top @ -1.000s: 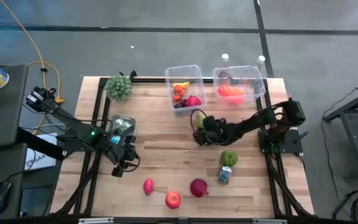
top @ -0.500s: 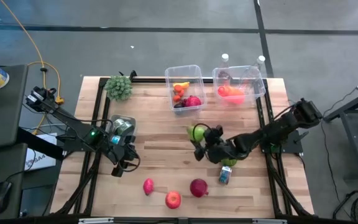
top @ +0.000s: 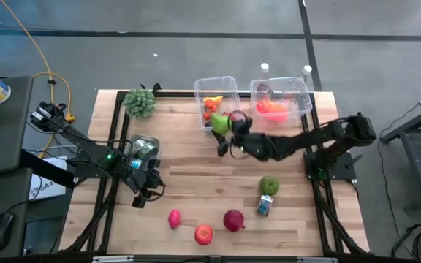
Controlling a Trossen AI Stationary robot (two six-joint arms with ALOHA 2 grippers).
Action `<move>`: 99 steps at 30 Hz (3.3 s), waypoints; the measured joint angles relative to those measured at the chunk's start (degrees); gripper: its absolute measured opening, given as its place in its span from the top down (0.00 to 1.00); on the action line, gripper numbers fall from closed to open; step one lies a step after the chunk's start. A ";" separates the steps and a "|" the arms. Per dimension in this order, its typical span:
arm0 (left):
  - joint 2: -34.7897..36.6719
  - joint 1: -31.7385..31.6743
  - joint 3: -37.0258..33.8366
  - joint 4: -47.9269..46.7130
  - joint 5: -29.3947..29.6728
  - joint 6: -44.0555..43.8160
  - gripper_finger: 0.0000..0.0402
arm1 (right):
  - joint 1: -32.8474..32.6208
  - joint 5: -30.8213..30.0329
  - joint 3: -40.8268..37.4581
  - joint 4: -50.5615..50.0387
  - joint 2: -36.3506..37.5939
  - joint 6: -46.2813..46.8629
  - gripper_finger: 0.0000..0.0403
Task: Pick & Place Food Item
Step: Put the green pear into the left transparent bin, then put the dragon fruit into the left transparent bin
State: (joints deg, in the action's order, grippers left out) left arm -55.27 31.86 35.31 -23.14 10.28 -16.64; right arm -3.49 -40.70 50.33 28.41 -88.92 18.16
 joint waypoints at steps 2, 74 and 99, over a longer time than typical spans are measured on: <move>0.00 0.00 0.00 -0.02 0.00 0.09 0.59 | 3.49 3.67 0.00 -1.87 0.00 2.87 0.26; -6.92 8.52 0.00 12.84 -1.71 8.75 0.34 | -15.58 16.31 0.00 10.01 0.15 -42.11 0.02; -15.74 9.53 0.02 43.30 3.52 19.21 0.11 | -21.91 8.45 0.00 2.51 0.15 -32.36 0.02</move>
State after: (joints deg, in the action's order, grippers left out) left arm -71.00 41.39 35.33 20.16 13.80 2.57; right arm -25.41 -32.25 50.33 30.92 -88.77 -14.20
